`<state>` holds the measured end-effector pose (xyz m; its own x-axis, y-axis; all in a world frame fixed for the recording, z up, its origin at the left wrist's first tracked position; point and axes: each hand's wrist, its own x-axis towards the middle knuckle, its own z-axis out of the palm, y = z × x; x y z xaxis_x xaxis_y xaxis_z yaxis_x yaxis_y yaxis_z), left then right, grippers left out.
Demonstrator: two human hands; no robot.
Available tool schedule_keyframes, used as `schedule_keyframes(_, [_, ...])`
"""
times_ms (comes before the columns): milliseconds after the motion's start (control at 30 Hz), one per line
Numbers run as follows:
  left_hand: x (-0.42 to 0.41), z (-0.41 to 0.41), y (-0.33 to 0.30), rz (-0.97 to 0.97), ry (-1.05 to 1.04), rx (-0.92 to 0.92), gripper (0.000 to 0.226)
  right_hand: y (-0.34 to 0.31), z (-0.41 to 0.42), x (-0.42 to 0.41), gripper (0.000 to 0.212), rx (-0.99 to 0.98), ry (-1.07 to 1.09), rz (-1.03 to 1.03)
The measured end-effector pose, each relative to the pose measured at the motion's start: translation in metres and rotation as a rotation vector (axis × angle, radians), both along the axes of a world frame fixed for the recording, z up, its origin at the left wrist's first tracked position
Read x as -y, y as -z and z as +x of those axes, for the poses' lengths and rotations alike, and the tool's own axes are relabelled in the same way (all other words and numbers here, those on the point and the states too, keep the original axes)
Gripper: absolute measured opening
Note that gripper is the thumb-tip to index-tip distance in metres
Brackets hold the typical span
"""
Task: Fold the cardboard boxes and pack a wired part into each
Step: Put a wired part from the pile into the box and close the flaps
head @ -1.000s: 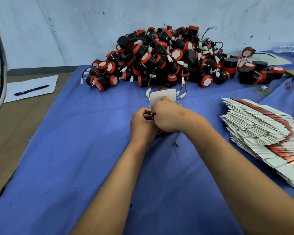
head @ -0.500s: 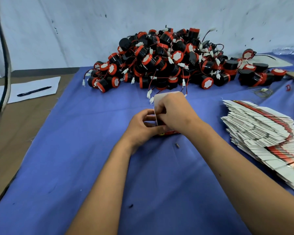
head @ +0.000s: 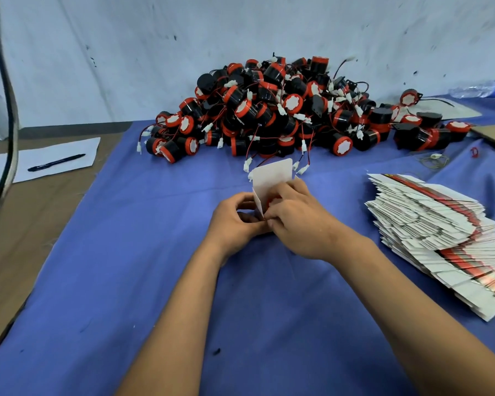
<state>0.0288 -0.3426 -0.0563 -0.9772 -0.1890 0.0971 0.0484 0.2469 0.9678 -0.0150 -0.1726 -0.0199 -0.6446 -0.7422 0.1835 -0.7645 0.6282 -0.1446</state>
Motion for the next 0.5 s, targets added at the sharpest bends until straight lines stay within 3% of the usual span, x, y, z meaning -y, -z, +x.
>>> schedule_keyframes(100, [0.0,0.001,-0.001,-0.012,-0.006,0.013,0.044,-0.005,-0.002,0.0,0.027,0.072,-0.04,-0.042])
schedule_keyframes(167, [0.007,0.001,-0.002,-0.029,-0.027,0.023,0.044,-0.005,-0.002,0.0,0.024,-0.066,0.001,-0.412])
schedule_keyframes(233, [0.017,0.002,-0.003,-0.002,-0.009,0.036,0.046,0.001,-0.004,-0.002,0.019,-0.28,0.249,-0.794])
schedule_keyframes(267, [0.021,0.004,-0.004,0.022,0.017,0.045,0.048,0.005,-0.008,-0.002,0.017,-0.218,0.371,-0.915])
schedule_keyframes(300, [0.023,0.005,-0.006,0.037,0.043,0.054,0.049,0.008,-0.013,-0.001,0.017,-0.002,0.444,-0.98])
schedule_keyframes(367, [0.023,0.008,-0.006,0.04,0.064,0.059,0.052,0.019,-0.021,0.002,0.018,0.57,0.446,-0.948])
schedule_keyframes(400, [0.023,0.008,-0.005,0.052,0.078,0.061,0.054,0.025,-0.022,0.003,0.015,0.725,0.401,-0.893])
schedule_keyframes(500, [0.028,0.009,-0.006,0.335,0.212,0.118,0.052,0.037,-0.027,0.003,0.011,0.711,0.325,-0.906])
